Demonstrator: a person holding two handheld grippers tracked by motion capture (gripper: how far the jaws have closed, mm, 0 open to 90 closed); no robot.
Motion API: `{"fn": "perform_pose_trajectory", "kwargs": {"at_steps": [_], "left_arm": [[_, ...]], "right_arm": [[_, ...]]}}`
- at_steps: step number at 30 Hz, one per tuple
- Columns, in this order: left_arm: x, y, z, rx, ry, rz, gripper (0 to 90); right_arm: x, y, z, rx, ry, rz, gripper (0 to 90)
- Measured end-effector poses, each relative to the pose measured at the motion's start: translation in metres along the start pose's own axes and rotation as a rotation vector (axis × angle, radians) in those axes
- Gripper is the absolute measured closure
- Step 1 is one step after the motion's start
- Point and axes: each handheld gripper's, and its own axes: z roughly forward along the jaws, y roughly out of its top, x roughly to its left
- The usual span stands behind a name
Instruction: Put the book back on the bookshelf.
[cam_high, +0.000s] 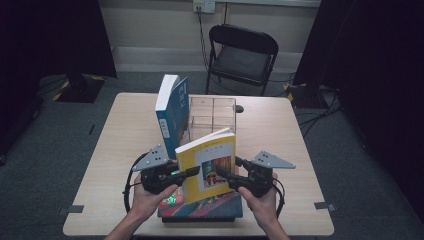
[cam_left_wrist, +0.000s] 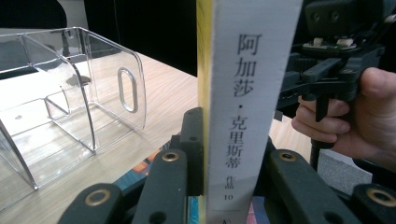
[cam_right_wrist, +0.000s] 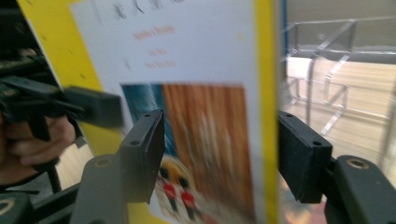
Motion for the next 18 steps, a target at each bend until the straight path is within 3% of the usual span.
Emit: {"fn": "perform_pose_trajectory", "kwargs": {"at_steps": [3,7,12,15,18], "left_arm": [[-0.003,0.0,0.0,0.003,-0.01,0.01,75.1],[-0.007,0.0,0.003,0.006,-0.036,0.018,72.0],[-0.009,0.001,0.01,0.018,-0.021,0.019,69.7],[-0.008,0.002,0.016,0.024,-0.018,0.01,70.6],[-0.006,0.001,0.021,-0.009,-0.018,-0.021,70.0]], "right_arm": [[-0.011,-0.008,-0.002,0.027,0.012,0.012,35.8],[-0.016,-0.015,0.006,0.067,0.065,0.028,31.5],[-0.011,-0.015,0.009,0.081,0.041,0.004,30.7],[-0.01,-0.014,0.008,0.083,0.045,-0.011,35.5],[-0.008,-0.014,0.008,0.092,0.035,-0.028,36.5]]}}
